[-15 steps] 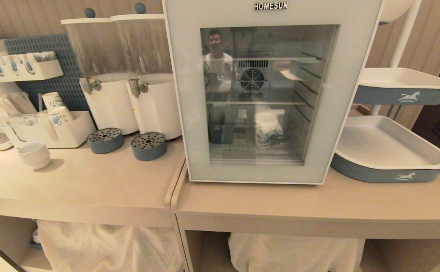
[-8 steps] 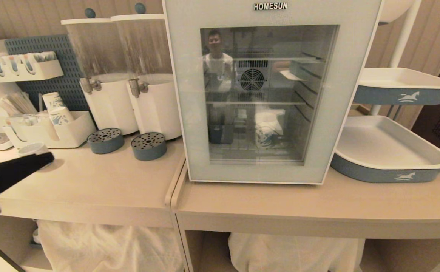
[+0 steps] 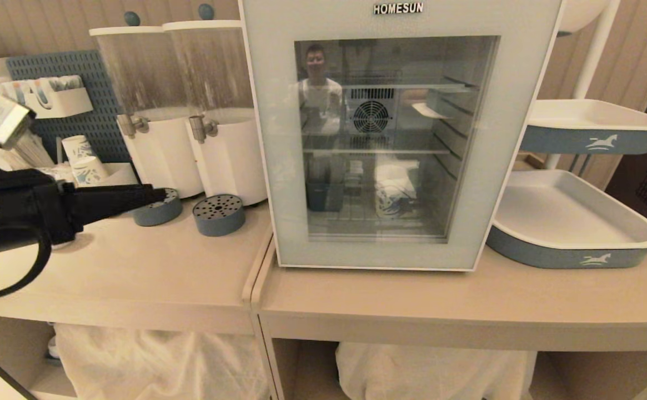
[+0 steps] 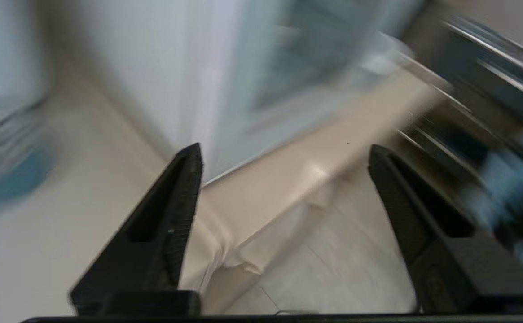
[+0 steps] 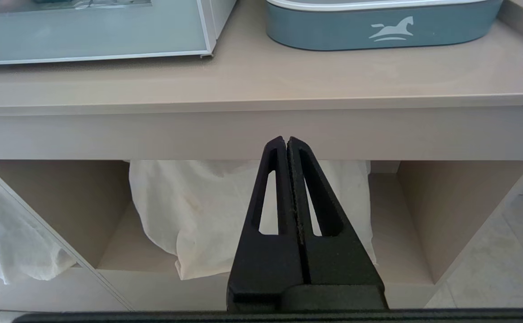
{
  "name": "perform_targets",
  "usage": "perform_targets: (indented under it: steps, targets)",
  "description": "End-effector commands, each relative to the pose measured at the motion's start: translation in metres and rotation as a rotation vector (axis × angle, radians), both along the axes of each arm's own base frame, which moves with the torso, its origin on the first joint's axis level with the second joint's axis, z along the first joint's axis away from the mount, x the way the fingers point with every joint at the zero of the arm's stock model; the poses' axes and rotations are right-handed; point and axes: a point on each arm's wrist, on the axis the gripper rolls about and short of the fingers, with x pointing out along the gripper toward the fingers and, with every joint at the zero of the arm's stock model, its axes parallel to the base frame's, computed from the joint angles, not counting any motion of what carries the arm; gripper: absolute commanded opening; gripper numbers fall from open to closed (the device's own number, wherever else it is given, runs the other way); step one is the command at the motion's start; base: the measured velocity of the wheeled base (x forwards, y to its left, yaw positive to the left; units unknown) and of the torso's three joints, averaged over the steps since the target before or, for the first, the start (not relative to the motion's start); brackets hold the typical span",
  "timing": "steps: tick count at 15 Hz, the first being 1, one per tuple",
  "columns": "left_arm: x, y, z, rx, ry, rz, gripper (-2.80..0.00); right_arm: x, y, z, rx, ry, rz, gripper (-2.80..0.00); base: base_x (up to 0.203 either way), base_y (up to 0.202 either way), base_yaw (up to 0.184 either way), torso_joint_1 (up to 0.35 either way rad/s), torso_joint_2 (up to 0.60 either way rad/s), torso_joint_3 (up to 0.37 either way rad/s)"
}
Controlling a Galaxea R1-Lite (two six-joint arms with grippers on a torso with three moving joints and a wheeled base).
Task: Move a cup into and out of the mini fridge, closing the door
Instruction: Open the freezer door
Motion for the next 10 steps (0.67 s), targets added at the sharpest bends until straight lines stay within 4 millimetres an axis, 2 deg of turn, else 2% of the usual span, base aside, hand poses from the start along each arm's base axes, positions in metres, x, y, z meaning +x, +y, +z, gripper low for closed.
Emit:
perform_targets:
  steps: [1,3,6,8,10]
  targets:
    - [0.038,0.009,-0.029,-0.035,0.048,-0.168,0.0,0.0,0.0,0.0,0.0,0.002,0.0,-2.8,0.0,0.0,0.0,0.0,0.0,0.0]
    - [0.066,0.013,-0.043,-0.04,0.009,-0.273,0.0,0.0,0.0,0.0,0.0,0.002,0.0,-2.8,0.0,0.0,0.0,0.0,0.0,0.0]
    - [0.105,0.013,-0.048,-0.059,-0.048,-0.428,0.0,0.0,0.0,0.0,0.001,0.002,0.0,-2.8,0.0,0.0,0.0,0.0,0.0,0.0]
    - [0.129,0.004,-0.052,-0.067,-0.07,-0.517,0.0,0.0,0.0,0.0,0.002,0.0,-0.001,-2.8,0.0,0.0,0.0,0.0,0.0,0.0]
    - [0.14,-0.007,-0.051,-0.067,-0.088,-0.57,0.0,0.0,0.0,0.0,0.002,0.002,-0.001,-2.8,0.0,0.0,0.0,0.0,0.0,0.0]
